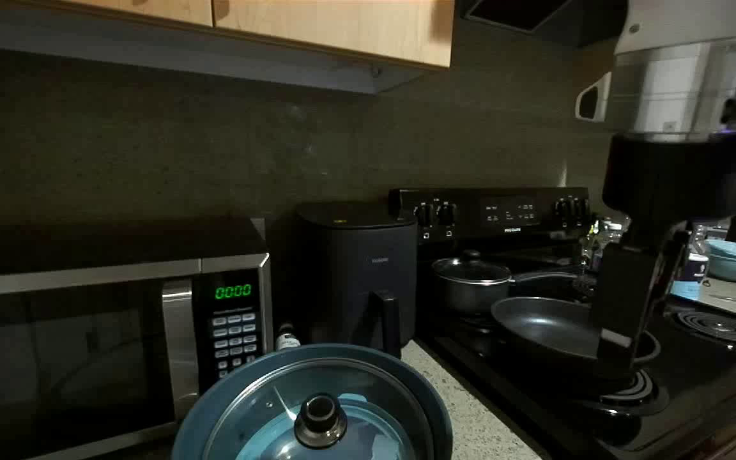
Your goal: Pick up the lid from the bowl and put it on the pan
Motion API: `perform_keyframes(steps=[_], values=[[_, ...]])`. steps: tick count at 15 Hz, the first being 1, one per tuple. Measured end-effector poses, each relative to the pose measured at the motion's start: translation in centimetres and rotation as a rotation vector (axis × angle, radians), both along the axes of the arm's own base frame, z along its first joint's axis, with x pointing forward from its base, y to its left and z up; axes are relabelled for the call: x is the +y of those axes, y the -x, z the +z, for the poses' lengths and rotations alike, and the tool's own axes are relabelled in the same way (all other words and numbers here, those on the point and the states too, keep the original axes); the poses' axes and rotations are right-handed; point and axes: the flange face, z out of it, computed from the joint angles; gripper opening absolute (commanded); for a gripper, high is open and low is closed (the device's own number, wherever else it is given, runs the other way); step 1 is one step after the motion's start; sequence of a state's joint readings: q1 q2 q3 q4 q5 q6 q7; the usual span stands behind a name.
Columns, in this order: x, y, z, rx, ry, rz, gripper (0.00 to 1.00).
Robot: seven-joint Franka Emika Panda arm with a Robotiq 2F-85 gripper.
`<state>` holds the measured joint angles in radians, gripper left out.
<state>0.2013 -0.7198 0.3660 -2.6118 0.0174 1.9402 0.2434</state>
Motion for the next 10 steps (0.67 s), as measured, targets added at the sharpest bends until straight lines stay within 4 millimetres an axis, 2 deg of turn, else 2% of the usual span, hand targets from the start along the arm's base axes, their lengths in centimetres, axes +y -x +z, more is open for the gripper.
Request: perform_keyframes(steps=[3, 5, 7, 10], values=[[0.1, -0.1, 0.1, -0.004, 0.001, 0.003, 1.0], [0.8, -0.9, 0.9, -0.041, -0.017, 0.022, 1.0], [2.3, -2.5, 2.2, -0.104, -0.043, 0.06, 1.0], [6.2, -5.1, 4.1, -0.208, -0.069, 0.159, 1.0]])
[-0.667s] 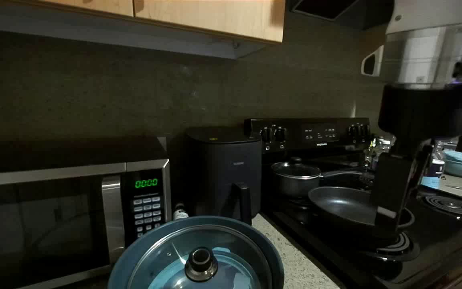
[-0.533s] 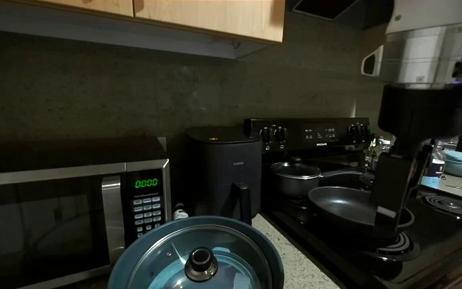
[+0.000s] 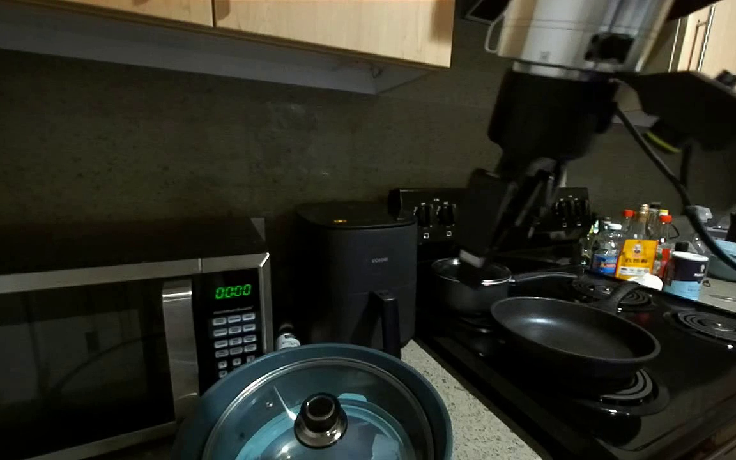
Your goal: Pick up the lid from the bowl and put it on the pan
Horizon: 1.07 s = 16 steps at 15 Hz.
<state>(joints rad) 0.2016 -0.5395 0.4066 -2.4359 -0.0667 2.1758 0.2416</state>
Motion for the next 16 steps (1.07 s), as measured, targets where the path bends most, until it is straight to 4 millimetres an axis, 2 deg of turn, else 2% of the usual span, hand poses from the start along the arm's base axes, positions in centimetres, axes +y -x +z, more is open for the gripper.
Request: perform_keyframes(steps=[2, 8, 10, 12, 16], values=[[1.8, -1.3, 0.2, -0.018, -0.009, 0.038, 1.0], [1.5, -1.4, 0.3, -0.015, -0.012, 0.033, 1.0], [2.2, -1.5, 0.0, -0.007, -0.013, 0.052, 1.0], [3.8, -1.9, -0.4, 0.009, -0.019, 0.094, 1.0], [7.7, -4.6, -2.0, 0.061, -0.014, 0.2, 1.0]])
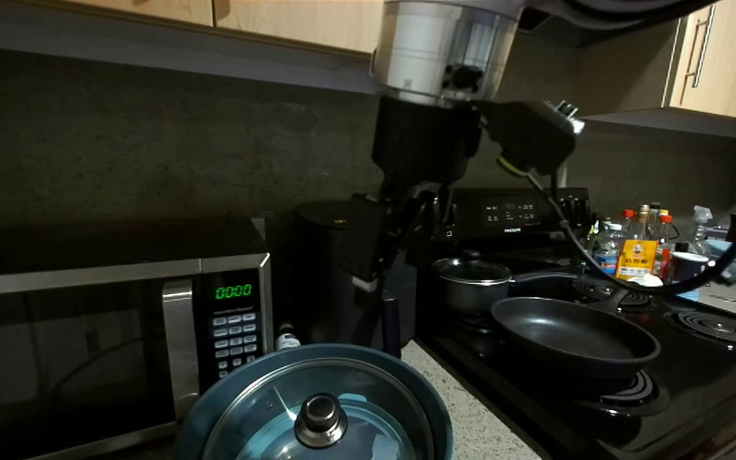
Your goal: Pick up the lid from the bowl and put it on the pan
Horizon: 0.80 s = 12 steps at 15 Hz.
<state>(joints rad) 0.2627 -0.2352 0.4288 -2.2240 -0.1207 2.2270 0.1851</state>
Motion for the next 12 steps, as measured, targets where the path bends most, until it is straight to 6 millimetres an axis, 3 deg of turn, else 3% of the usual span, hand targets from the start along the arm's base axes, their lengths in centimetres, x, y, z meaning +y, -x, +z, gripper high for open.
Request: perform_keyframes(steps=[5, 12], values=[[3.5, -3.5, -3.3, 0.054, 0.038, 0.075, 1.0], [3.7, -4.4, -4.6, 0.088, 0.034, 0.067, 1.0]])
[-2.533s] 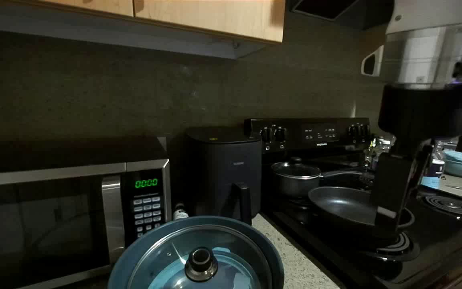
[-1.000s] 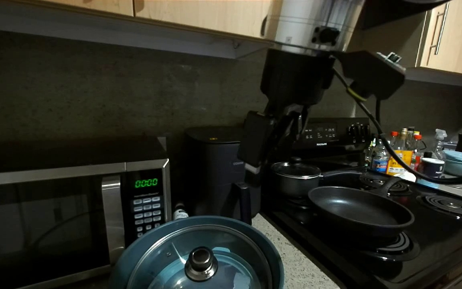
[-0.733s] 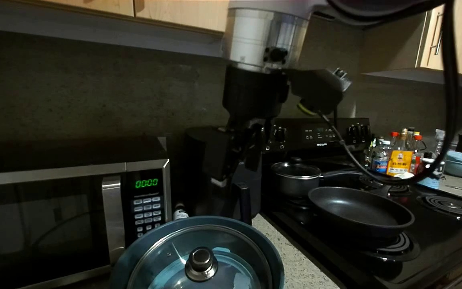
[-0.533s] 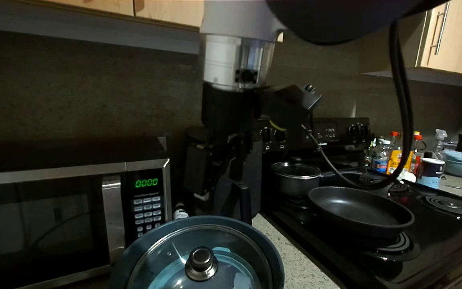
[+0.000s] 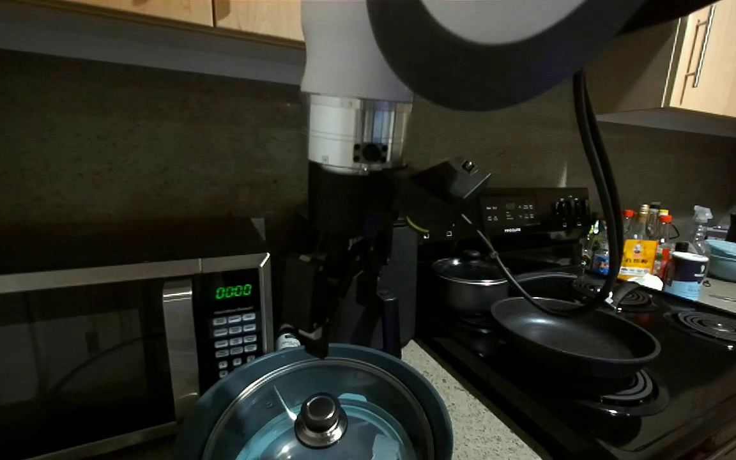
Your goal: Pick up the lid from the bowl and put it on the pan
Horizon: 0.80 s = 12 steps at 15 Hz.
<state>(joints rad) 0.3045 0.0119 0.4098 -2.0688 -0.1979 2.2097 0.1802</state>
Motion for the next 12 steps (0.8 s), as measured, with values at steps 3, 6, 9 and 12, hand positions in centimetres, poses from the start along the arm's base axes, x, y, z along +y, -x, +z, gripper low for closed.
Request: perform_keyframes(steps=[3, 6, 9, 12], values=[[-0.2, -1.4, -3.3, 0.073, 0.001, -0.026, 1.0], [0.0, -3.3, -7.2, 0.15, 0.0, -0.038, 1.0], [0.9, -4.8, -10.0, 0.218, 0.004, -0.034, 1.0], [2.4, -5.6, -11.1, 0.271, 0.031, -0.027, 0.74]])
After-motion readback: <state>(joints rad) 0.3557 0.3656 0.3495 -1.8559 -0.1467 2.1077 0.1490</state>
